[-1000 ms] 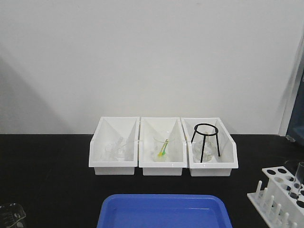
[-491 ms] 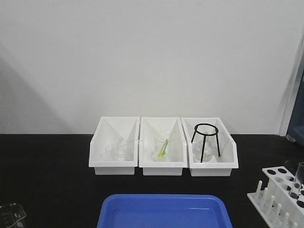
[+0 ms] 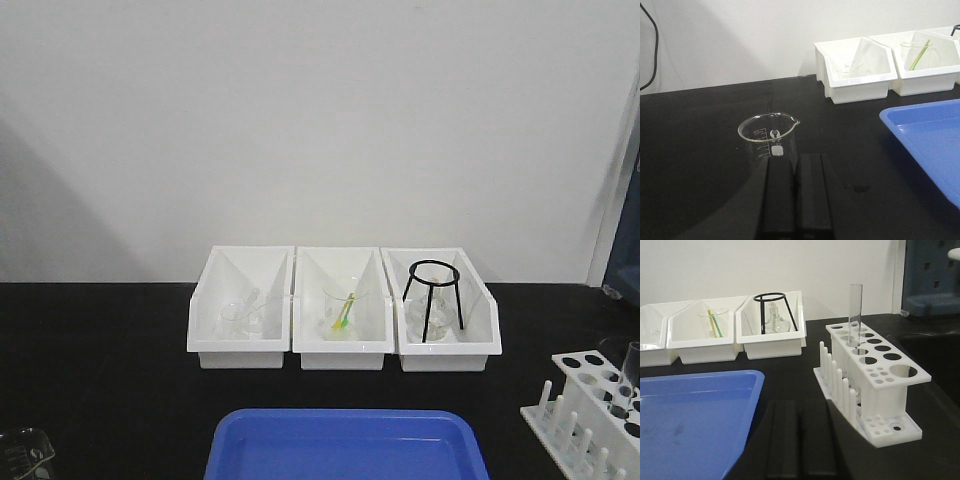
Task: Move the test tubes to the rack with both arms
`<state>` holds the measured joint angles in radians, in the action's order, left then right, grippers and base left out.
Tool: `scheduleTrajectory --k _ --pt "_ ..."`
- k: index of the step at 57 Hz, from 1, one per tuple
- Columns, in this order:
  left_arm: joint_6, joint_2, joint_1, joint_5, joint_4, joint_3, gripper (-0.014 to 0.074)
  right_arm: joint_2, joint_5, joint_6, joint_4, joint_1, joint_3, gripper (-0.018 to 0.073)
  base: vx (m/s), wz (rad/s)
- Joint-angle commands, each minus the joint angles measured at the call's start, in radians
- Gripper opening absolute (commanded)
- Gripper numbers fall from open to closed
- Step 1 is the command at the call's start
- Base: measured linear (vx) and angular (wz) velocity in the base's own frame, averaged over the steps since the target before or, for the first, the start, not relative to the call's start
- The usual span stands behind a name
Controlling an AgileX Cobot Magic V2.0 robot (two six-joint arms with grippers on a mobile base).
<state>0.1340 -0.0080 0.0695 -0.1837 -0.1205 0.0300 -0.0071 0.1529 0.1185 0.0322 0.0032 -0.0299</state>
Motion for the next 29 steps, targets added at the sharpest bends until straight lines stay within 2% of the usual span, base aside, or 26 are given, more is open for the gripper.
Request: scheduleTrajectory --k 1,29 --pt "-0.005 -0.021 -0.001 0.082 -0.003 0.026 -0.0021 -0.011 -0.078 -0.008 0.005 -0.006 -0.011 -0.0008 0.0 0.0" --pt "-0.005 -0.021 -0.001 0.082 -0.003 0.026 -0.0021 -0.011 -0.072 -0.008 0.005 -0.006 -0.011 -0.0008 0.0 0.0"
